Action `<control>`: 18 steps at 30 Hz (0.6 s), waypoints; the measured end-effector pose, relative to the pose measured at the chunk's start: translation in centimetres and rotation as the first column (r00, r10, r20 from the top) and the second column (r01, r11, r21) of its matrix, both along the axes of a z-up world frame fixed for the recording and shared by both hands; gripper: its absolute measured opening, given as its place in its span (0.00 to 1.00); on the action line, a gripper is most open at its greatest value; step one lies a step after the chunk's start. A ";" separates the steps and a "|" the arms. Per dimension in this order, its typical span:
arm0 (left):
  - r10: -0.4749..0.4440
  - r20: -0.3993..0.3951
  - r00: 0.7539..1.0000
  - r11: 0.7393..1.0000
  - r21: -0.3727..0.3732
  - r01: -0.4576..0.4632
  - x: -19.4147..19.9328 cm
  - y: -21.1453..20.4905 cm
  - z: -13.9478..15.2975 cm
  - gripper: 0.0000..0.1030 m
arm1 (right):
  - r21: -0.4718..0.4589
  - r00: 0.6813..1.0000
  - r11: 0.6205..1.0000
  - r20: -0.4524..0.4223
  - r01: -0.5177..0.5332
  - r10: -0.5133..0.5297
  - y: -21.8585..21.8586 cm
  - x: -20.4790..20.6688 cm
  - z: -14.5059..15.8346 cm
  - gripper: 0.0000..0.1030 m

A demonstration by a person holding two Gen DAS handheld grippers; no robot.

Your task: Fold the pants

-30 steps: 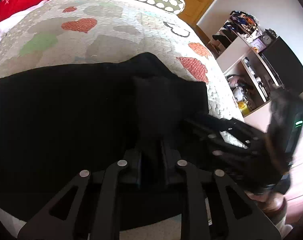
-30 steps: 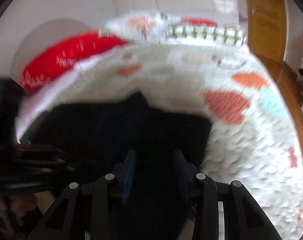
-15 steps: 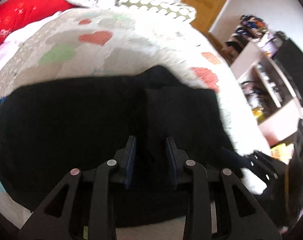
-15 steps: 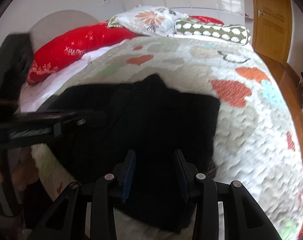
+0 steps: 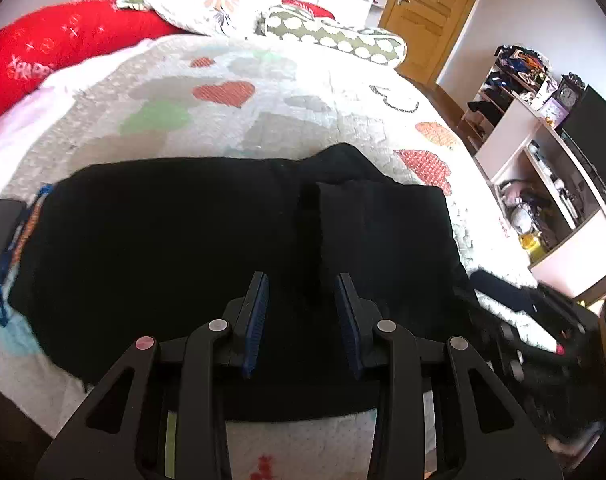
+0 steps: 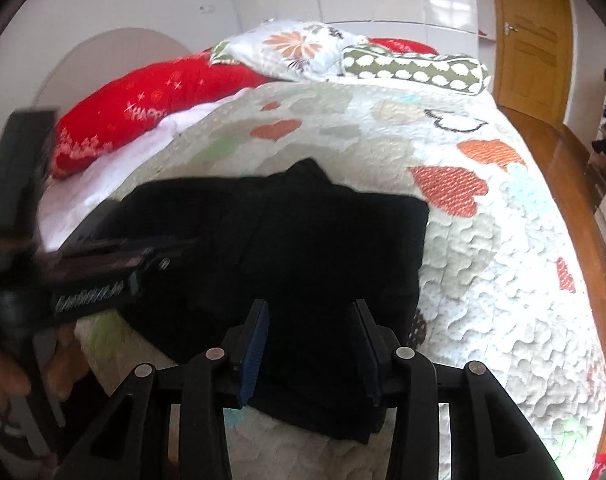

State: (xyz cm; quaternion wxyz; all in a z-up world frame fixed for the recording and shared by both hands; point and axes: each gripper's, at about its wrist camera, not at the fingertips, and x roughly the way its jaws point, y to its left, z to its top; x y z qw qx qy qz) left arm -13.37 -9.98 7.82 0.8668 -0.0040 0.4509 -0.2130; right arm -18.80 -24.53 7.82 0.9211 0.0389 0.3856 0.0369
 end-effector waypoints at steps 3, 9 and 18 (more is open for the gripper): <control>0.014 0.053 0.999 0.999 0.030 -0.016 -1.0 0.4 0.5 0.33 | 0.027 0.997 0.998 -0.054 0.050 -0.049 0.0 1.7 -1.5 0.41; 0.031 0.111 0.993 0.999 0.021 -0.033 -2.3 2.0 1.4 0.33 | -0.014 0.993 0.998 -0.101 0.057 -0.058 1.7 1.5 -2.6 0.42; 0.062 0.182 0.981 0.998 -0.043 -0.055 -2.6 4.2 3.0 0.65 | -0.002 0.996 0.997 -0.032 0.078 -0.078 2.7 -0.3 2.7 0.47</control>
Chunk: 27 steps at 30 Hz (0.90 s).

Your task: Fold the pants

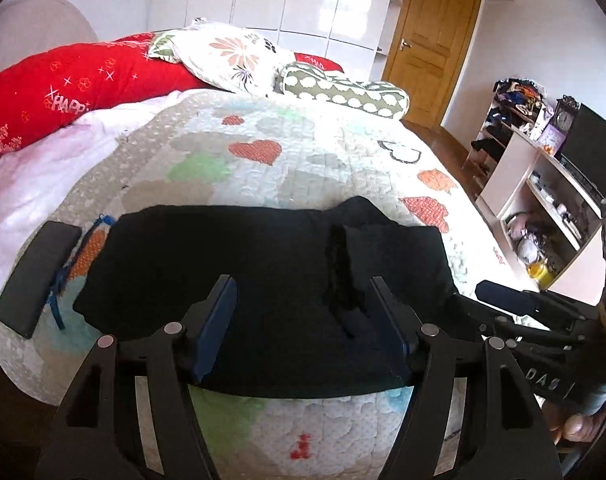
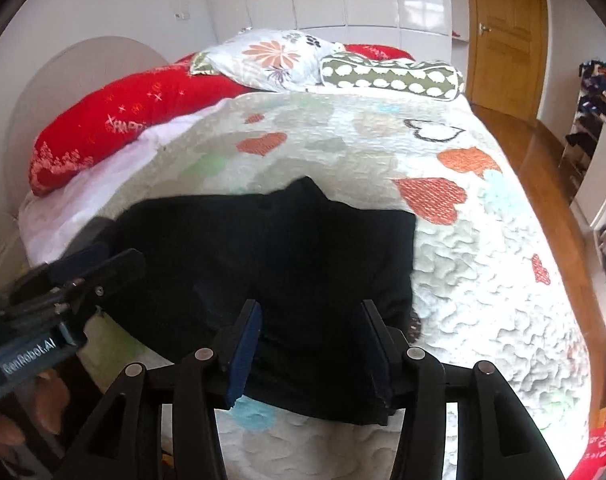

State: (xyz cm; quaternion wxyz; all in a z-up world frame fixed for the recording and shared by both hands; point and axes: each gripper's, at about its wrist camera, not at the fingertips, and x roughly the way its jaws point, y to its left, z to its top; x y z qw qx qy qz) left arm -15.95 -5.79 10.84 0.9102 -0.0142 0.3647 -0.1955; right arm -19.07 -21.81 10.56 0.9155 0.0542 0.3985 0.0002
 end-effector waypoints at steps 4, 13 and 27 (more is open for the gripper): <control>0.015 0.015 1.000 1.000 0.021 -0.015 0.7 0.5 0.2 0.65 | 0.084 0.999 0.996 0.000 0.040 -0.040 0.3 0.8 0.8 0.47; 0.052 0.035 0.998 0.998 0.045 -0.054 0.9 1.4 -0.2 0.65 | 0.251 0.991 0.959 0.008 0.127 -0.134 1.1 0.3 3.8 0.49; 0.153 0.003 0.988 0.980 0.128 -0.152 1.6 1.9 -2.0 0.65 | 0.260 0.992 0.960 0.049 0.102 -0.119 -1.8 2.3 0.8 0.62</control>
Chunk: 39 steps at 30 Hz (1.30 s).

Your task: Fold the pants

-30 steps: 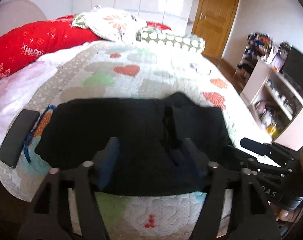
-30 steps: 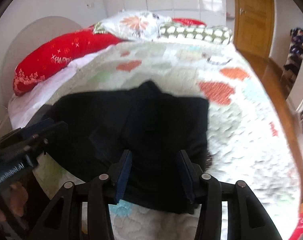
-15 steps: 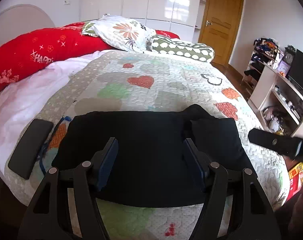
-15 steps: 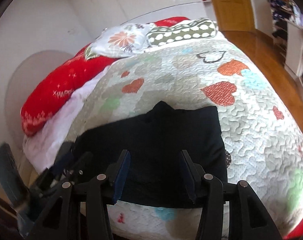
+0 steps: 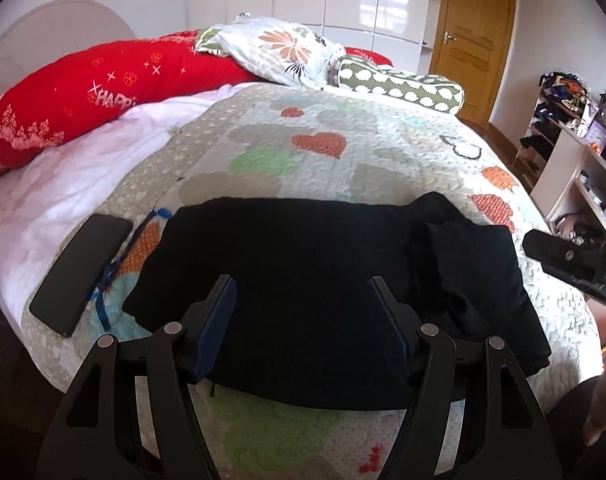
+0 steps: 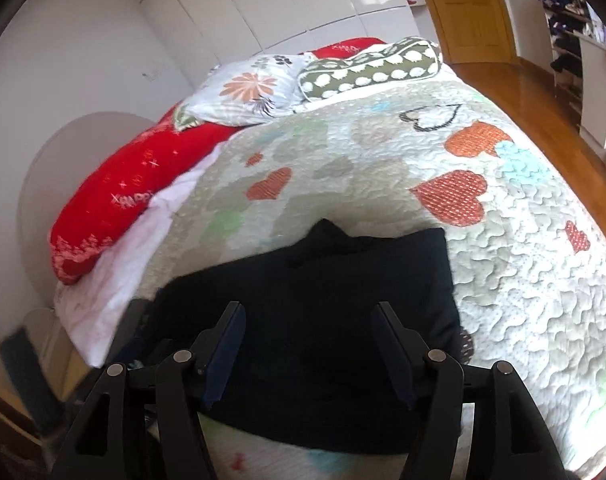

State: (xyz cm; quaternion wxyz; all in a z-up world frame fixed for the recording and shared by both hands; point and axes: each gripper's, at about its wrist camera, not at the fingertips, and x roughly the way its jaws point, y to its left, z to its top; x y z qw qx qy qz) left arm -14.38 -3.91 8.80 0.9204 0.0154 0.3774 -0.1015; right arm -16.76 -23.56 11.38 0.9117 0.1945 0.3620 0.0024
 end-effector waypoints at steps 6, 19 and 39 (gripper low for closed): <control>0.022 0.009 1.000 0.999 0.046 -0.023 -1.7 -0.6 0.6 0.65 | -0.002 0.998 0.998 -0.036 -0.055 0.055 -0.1 0.6 -2.5 0.62; -0.042 0.059 0.997 0.997 0.072 0.037 -3.1 -3.0 3.0 0.66 | -0.029 1.000 0.999 -0.007 -0.029 0.029 -1.4 -0.4 -2.5 0.62; -0.051 -0.060 0.997 0.995 -0.090 0.046 5.1 -1.6 -1.4 0.65 | -0.093 0.986 0.992 -0.153 -0.088 0.073 0.3 2.2 -6.1 0.51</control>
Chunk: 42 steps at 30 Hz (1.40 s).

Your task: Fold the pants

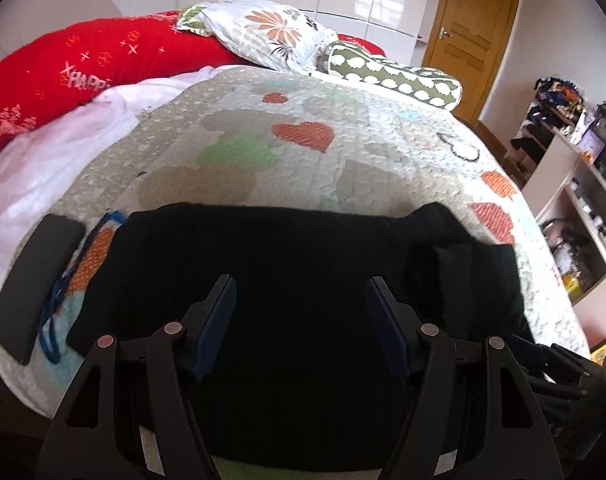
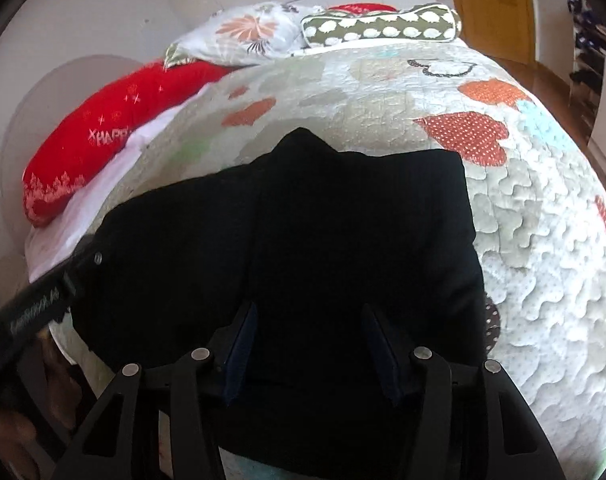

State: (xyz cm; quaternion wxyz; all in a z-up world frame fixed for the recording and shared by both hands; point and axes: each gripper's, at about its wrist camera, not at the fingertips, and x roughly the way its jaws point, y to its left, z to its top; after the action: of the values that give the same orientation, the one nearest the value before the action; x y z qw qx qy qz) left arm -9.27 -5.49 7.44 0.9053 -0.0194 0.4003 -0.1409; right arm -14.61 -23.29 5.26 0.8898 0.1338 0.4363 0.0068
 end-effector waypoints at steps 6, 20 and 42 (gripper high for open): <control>-0.063 0.020 0.998 0.995 -0.077 0.065 -0.7 -1.0 1.2 0.65 | -0.098 0.998 0.995 0.057 0.023 -0.017 -0.9 3.2 3.3 0.51; -0.137 -0.070 0.988 0.989 0.043 0.140 -1.0 -5.1 -3.6 0.65 | -0.136 1.000 0.990 0.011 0.030 -0.029 -1.9 5.8 1.9 0.51; 0.032 -0.038 0.999 0.999 0.032 -0.031 -2.8 1.6 -1.5 0.65 | -0.237 0.995 0.966 -0.012 -0.101 0.101 4.8 1.7 -0.5 0.51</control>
State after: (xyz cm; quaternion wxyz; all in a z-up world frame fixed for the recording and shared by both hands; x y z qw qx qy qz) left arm -12.06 -3.87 5.95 0.8996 -0.0142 0.4197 -0.1197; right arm -12.96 -18.53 4.78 0.8978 0.0042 0.4403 -0.0001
